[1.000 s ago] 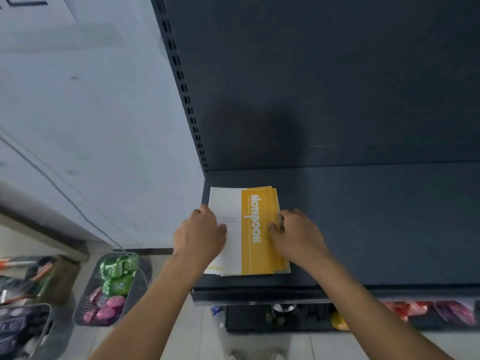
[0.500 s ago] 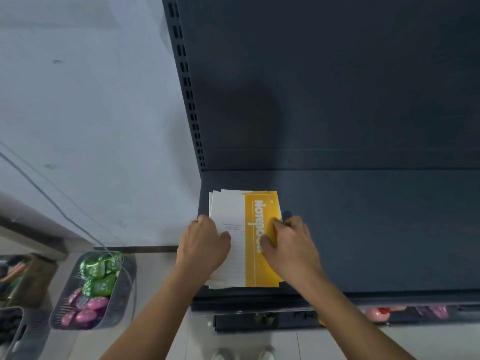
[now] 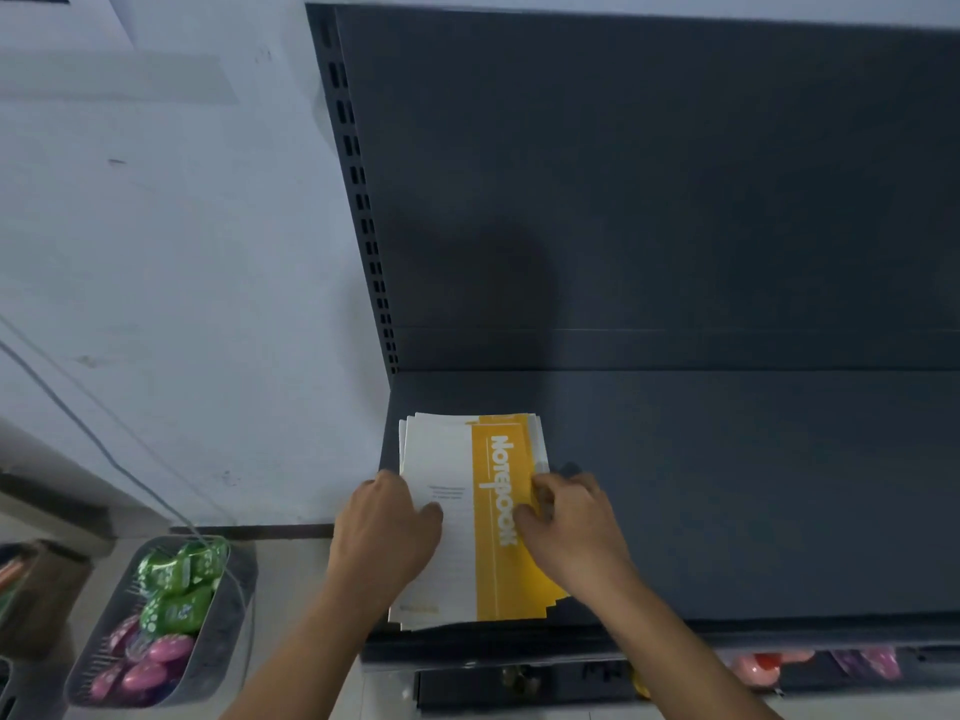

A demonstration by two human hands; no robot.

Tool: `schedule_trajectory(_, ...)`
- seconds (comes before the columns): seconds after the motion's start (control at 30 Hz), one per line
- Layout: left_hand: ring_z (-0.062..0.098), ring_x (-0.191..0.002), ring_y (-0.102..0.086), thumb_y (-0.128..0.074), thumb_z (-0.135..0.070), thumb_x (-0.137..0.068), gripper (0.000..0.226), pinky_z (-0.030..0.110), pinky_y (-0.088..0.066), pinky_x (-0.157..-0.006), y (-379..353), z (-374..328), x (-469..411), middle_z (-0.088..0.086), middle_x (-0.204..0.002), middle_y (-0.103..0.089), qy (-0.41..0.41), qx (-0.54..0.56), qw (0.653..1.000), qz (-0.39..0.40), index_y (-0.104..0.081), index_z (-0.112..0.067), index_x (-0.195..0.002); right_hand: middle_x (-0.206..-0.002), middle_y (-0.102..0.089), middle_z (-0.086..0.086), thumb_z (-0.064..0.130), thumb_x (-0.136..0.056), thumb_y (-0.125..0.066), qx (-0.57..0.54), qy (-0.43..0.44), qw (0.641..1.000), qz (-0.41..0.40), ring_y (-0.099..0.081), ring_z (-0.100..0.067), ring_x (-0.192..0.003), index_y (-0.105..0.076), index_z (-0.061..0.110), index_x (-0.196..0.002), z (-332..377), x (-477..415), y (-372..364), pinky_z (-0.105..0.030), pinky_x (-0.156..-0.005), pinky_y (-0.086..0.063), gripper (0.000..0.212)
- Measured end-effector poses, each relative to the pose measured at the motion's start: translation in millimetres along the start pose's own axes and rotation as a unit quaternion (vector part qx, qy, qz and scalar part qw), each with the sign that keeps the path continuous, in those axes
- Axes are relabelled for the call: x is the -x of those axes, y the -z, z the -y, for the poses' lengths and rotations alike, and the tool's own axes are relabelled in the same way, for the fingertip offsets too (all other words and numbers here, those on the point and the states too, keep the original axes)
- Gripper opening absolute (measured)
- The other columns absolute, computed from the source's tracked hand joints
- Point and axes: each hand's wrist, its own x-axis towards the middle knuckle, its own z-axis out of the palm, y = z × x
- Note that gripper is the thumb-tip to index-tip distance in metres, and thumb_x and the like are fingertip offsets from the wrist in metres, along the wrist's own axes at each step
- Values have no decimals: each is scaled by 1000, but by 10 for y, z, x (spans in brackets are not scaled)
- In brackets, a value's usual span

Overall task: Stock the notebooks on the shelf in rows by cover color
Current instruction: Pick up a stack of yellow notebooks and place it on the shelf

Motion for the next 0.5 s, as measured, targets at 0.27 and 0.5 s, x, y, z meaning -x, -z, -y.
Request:
schedule_trajectory(0.27, 5, -70, -45, -57, -23, -100, 20, 16, -34, -50, 47, -6, 30, -9, -83, -44, 9, 103, 994, 33, -41, -11, -102, -120, -45, 3, 36, -96, -55, -6, -8, 1000, 18, -48, -18, -118, -60, 20, -105, -47, 0, -4, -32, -95, -46, 19)
schedule_trajectory(0.5, 13, -89, -57, -53, -20, -103, 18, 24, -46, -61, 147, -63, 41, 0, -106, -57, 23, 186, 980, 69, -42, -12, -114, -114, -55, 13, 57, -95, -53, -61, -26, 998, 11, -55, -9, -109, -56, 29, -111, -30, -6, 30, -31, -91, -51, 32)
